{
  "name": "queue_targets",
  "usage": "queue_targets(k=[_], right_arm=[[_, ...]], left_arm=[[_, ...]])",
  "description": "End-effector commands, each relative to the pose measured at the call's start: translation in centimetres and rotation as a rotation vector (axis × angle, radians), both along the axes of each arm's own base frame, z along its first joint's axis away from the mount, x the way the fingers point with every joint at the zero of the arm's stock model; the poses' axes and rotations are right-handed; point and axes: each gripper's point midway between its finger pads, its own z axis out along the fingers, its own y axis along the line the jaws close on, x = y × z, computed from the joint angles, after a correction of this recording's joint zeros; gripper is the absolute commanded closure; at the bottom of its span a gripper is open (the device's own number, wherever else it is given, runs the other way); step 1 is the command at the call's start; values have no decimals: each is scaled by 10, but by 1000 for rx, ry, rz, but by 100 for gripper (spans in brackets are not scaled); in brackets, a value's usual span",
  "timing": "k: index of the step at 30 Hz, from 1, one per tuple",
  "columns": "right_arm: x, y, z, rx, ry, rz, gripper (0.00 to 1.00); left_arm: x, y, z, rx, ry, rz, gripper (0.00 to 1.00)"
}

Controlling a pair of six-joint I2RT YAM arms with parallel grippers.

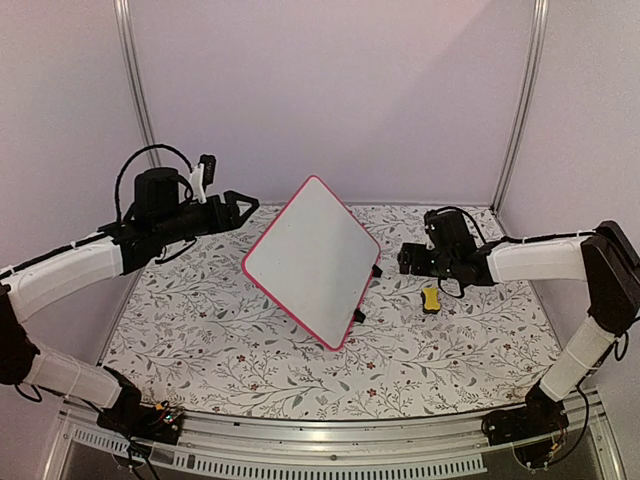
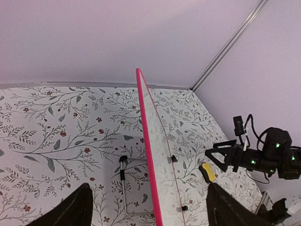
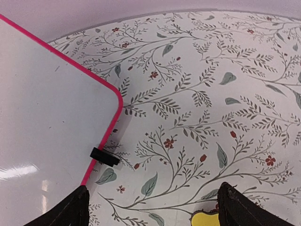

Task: Erase the whiteboard
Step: Move the whiteboard to the center of the board.

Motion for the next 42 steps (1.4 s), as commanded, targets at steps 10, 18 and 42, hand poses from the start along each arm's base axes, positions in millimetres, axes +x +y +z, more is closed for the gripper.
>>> queue_targets(k=[10,18,42], right_arm=[[18,51,-8,-280,14,485,6],[34,58,-36,-348,46,523,9],[52,106,-65,-331,-70,709,62]], left_arm=[[9,22,0,-20,-29,82,0],[11,26,0,-31,-24,85,0],[15,38,4,-68,-24,101,0]])
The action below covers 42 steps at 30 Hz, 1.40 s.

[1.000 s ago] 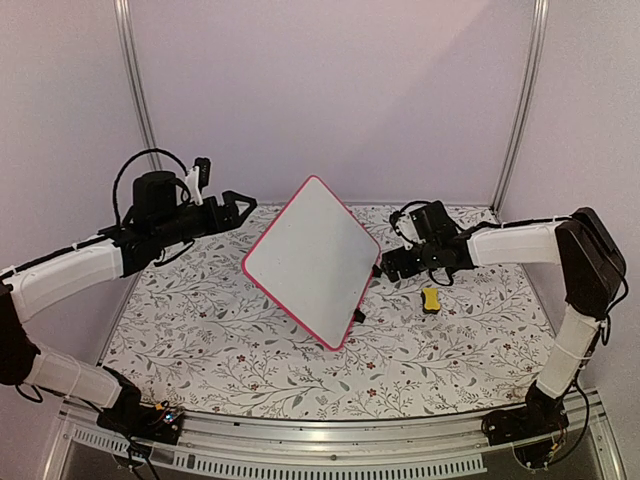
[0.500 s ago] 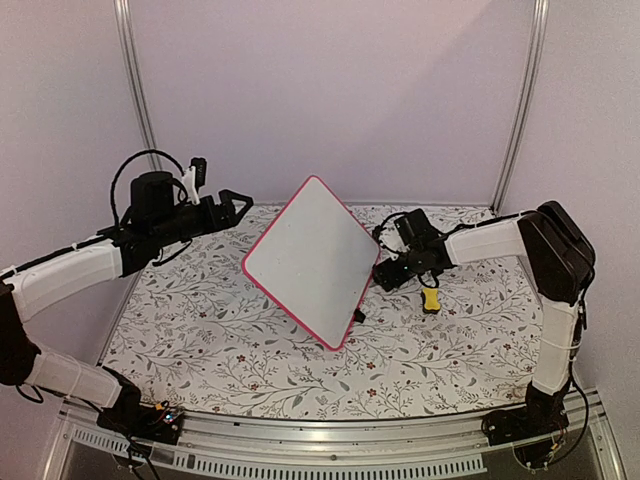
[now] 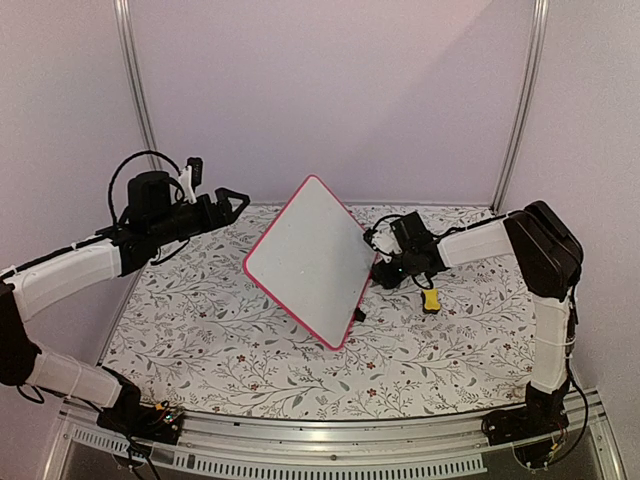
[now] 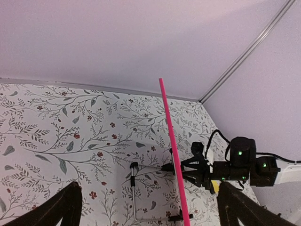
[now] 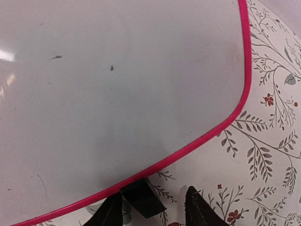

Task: Erase the whiteboard
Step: Move the whiteboard to the center of the board.

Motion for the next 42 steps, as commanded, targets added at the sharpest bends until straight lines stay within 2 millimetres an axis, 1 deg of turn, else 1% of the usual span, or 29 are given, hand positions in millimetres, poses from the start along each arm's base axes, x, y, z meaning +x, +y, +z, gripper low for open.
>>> queue_targets(k=[1,2,4,9,11,13,14,16,18,19,20,22,23,25,26,27,29,30,32,33,34,35,36,37,38,39,40,41,42], right_arm=[[8,25,8,50,-69,58,69],[7,28,7,46,-75,60,77],[4,34,6,41,-87,67,84],[-5,58,8,66,-103,72,92],[-4,66,8,54,-117,43,95],[-6,78,6,52,-124,36,96],[-6,86,10,56,-136,29,96],[-4,99,9,61,-146,25,97],[1,115,13,78,-158,14,97],[4,124,18,91,-167,10,97],[6,133,14,92,-160,9,97],[14,157,24,107,-188,2,97],[16,166,15,94,-187,-1,97],[18,183,12,81,-186,0,96],[20,192,14,88,-190,-1,95],[21,199,6,86,-186,-2,95],[24,211,6,110,-191,-11,94],[25,214,4,119,-191,-17,92],[25,219,5,145,-190,-24,80],[24,220,8,157,-185,-34,70],[23,218,8,151,-183,-38,56],[22,215,7,140,-178,-44,45],[20,210,4,123,-172,-49,32],[16,203,7,109,-174,-54,21],[11,195,2,87,-167,-56,11],[6,186,6,78,-164,-59,3],[-4,174,10,68,-160,-60,1],[-12,164,8,54,-147,-58,1],[-20,153,16,58,-144,-69,1]], left_arm=[[0,11,13,-20,-40,24,0],[1,14,15,-18,-43,34,0],[2,23,19,-17,-53,65,0],[2,58,41,-12,-114,191,0],[-1,71,54,-4,-144,243,0],[-5,80,68,0,-171,286,0],[-7,84,74,2,-183,300,0],[-12,87,91,-4,-211,309,0],[-17,88,103,-12,-224,310,0],[-19,88,108,-20,-229,311,0],[-20,89,112,-26,-232,312,0],[-22,88,102,-26,-184,309,0],[-23,86,100,-33,-175,296,0],[-26,82,91,-48,-148,272,0],[-28,81,88,-56,-137,265,0],[-30,79,84,-64,-126,255,0],[-36,78,78,-72,-110,245,0],[-39,78,74,-74,-101,241,0],[-46,76,67,-76,-84,226,0],[-51,74,61,-77,-71,210,0],[-57,72,56,-74,-57,192,0],[-63,70,51,-72,-42,173,0],[-70,68,46,-71,-31,149,0],[-78,64,42,-69,-20,116,0],[-85,59,36,-62,-7,83,0],[-93,54,30,-56,9,48,0],[-100,49,23,-47,25,11,0],[-107,43,15,-38,42,-25,0],[-114,37,7,-34,58,-59,0]])
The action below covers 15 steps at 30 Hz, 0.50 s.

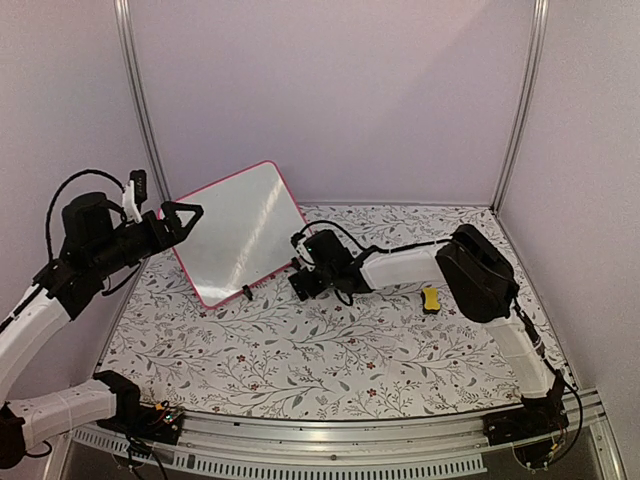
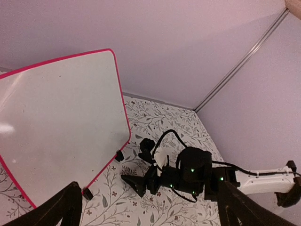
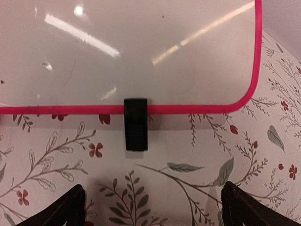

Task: Erase the whiteboard
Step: Move the whiteboard to the center of the board, then reset both arms

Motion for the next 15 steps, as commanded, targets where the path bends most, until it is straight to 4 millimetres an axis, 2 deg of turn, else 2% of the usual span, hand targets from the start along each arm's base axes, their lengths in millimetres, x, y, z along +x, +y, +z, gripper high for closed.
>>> queue_targets(k=[1,2,3,4,5,8,10,11,12,15], right_arm=[[-32,-53,14,-53,38,-48,1],[-42,-64,33,-25,32,-54,1],[-52,-74,43,6,35,-62,1],[-63,-85,44,16,52,-61,1],[-74,-95,63,60,54,-64,1],[-111,-117,69,138,140,-48,1],[-135,-126,84,216,181,-15,1],[-147,-130,82,236,208,2,1],[-157,-134,93,279,215,19,1],[-179,-148,96,320,233,25,1]], left_arm=[[-37,-33,-44,29,108,-201,0],[-42,-39,-53,25,126,-225,0],[-49,-48,-60,16,143,-250,0],[-54,-57,-68,15,149,-272,0],[-58,-65,-77,25,155,-289,0],[-66,-90,-105,79,171,-323,0],[-73,-110,-121,136,165,-350,0],[-73,-120,-123,156,138,-350,0],[-80,-133,-130,181,126,-388,0],[-89,-157,-153,256,109,-425,0]])
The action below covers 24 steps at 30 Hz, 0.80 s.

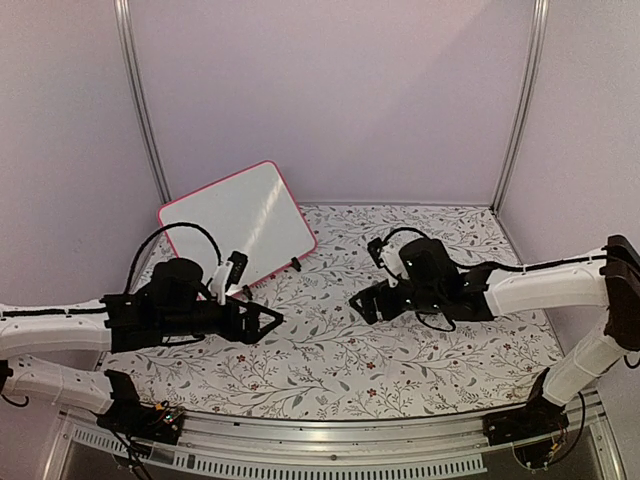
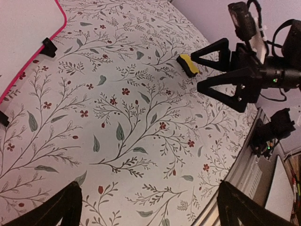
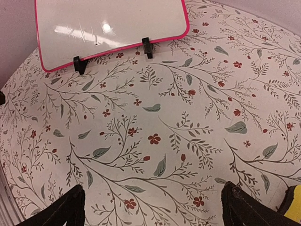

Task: Erase the whiteboard
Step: Reset both arms

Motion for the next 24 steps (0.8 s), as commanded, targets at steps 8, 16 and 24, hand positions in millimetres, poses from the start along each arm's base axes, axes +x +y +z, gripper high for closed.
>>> queue_targets(k=[8,16,24], right_arm=[[-75,-37,9,193,79,40,1],[-93,-54,14,259,84,41,1],[-86,-57,19,246,46,21,1]], left_arm=[[-22,-48,-37,-15,-149,-99,0],[-28,-53,-46,-3,-146,-99,0],[-24,-52,-43,6,-136,-69,0]])
